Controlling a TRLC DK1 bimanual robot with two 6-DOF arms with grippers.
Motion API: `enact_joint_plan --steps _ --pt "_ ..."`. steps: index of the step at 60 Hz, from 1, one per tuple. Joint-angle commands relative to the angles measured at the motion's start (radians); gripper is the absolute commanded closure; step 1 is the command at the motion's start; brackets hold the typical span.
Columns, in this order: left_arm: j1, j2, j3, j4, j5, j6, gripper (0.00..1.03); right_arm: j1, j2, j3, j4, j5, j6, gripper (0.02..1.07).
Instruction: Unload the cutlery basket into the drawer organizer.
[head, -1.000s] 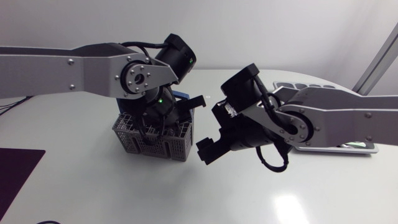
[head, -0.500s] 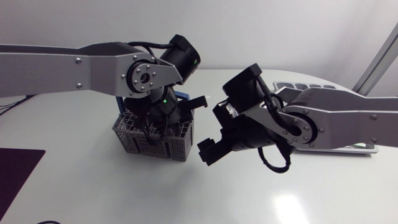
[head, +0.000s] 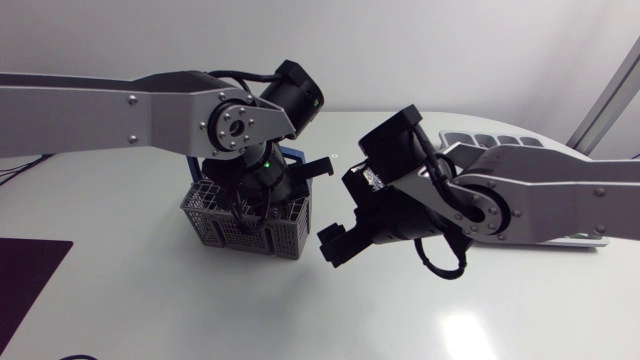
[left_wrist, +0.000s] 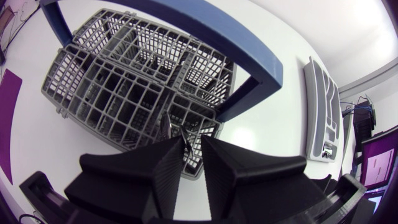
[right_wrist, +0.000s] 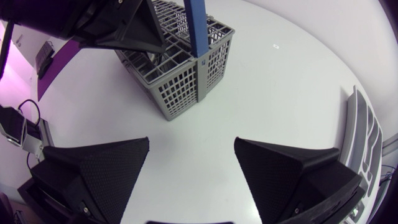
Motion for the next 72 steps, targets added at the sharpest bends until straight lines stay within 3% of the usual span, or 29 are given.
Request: enact_joint_plan --steps 1,31,35,72 --pt "0.006 0.024 0.027 -0.018 -0.01 -0.013 0.86 0.013 -0.021 -0.039 0.023 0.004 -0.025 0.08" --pt "0.02 0.036 0.028 -0.024 -0.01 -0.008 0.89 0.067 -0.047 -0.122 0.132 -0.016 -0.053 0.08" --pt "0.021 0.038 0.031 -0.024 -0.01 -0.008 0.94 0.073 -0.047 -0.13 0.14 -0.016 -0.056 0.08" --pt "0.015 0.022 0.036 -0.039 -0.01 -0.002 0.99 0.079 -0.064 -0.163 0.144 -0.013 -0.063 0.08"
